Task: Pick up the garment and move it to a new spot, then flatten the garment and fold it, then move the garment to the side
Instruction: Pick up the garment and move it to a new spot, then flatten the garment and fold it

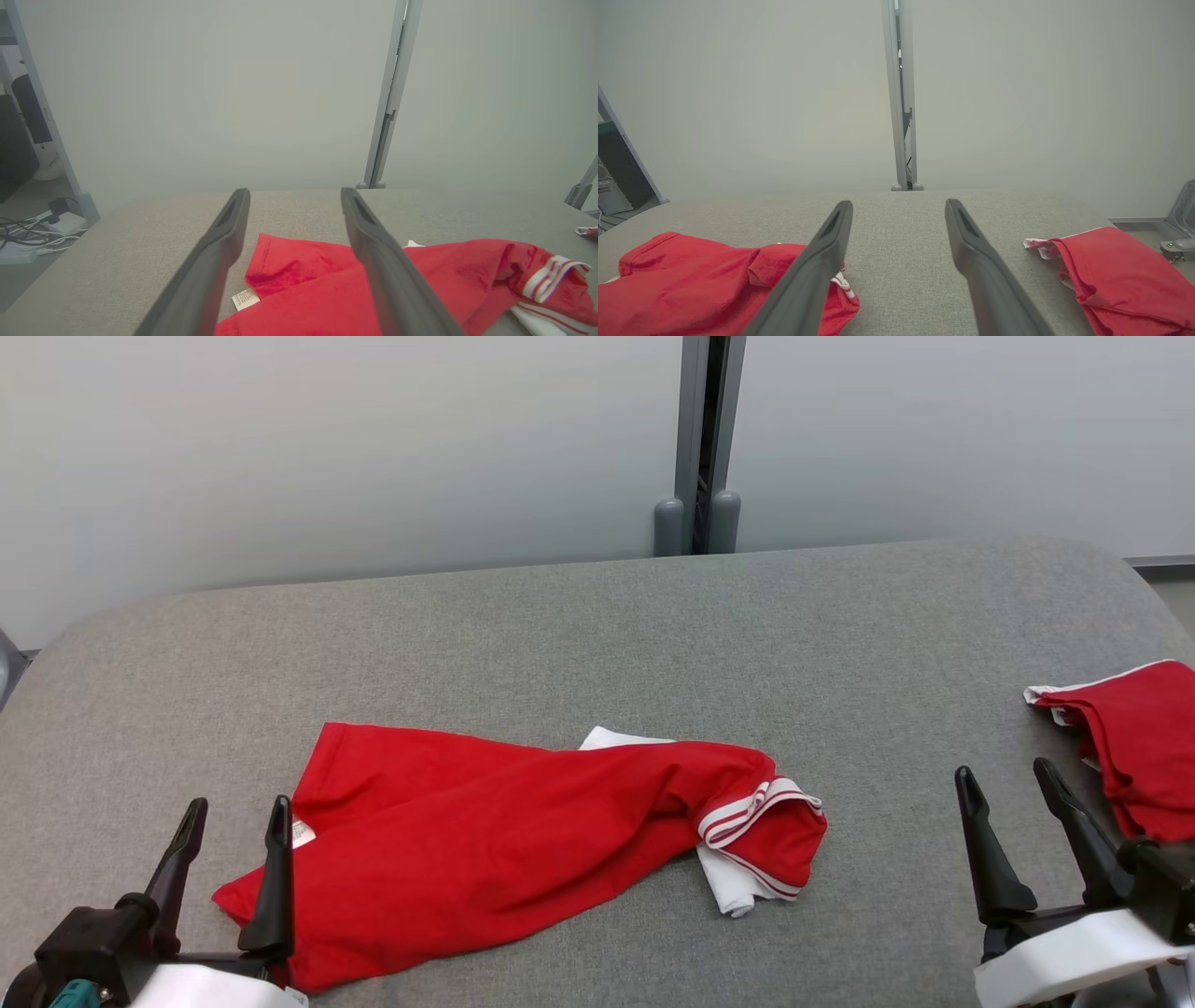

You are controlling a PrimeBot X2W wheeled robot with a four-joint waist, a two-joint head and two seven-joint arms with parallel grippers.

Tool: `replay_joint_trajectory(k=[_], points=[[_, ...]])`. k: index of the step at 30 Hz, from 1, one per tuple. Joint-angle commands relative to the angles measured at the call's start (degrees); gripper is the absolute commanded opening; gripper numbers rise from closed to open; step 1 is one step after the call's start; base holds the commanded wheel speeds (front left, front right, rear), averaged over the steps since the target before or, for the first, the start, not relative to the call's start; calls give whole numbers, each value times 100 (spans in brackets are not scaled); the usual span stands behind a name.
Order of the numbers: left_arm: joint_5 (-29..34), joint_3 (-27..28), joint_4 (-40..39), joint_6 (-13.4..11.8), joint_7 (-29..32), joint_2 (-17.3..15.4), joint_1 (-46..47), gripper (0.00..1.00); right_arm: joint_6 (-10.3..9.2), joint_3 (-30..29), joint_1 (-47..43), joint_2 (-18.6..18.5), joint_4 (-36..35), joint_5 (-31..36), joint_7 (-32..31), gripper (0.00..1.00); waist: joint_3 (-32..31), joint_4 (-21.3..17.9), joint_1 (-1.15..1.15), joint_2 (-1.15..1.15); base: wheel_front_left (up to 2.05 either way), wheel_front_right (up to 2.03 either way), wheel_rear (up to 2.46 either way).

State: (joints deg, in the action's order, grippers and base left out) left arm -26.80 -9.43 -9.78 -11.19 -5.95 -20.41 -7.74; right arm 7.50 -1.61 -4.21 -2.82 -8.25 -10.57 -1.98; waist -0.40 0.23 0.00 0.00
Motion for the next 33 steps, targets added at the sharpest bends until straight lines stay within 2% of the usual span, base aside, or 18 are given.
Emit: replay_joint_trajectory(k=[1, 24, 27, 33], points=[[33, 10, -56, -54, 29, -33, -56, 100, -2, -36, -61, -23, -31, -30, -15, 100, -5, -1, 0, 0, 0, 0, 0], [66, -96, -404, -241, 253, -42, -60, 100, -2, -137, 35, -26, -60, 36, -95, 100, 131, 55, 0, 0, 0, 0, 0], [81, -128, -442, -229, 264, -41, 38, 100, -2, -170, 130, -123, -12, -17, -157, 100, 254, 116, 0, 0, 0, 0, 0], [122, -290, -409, -102, 220, 33, 388, 100, -2, 150, 575, -701, 367, -388, -435, 100, 707, 383, 0, 0, 0, 0, 0]])
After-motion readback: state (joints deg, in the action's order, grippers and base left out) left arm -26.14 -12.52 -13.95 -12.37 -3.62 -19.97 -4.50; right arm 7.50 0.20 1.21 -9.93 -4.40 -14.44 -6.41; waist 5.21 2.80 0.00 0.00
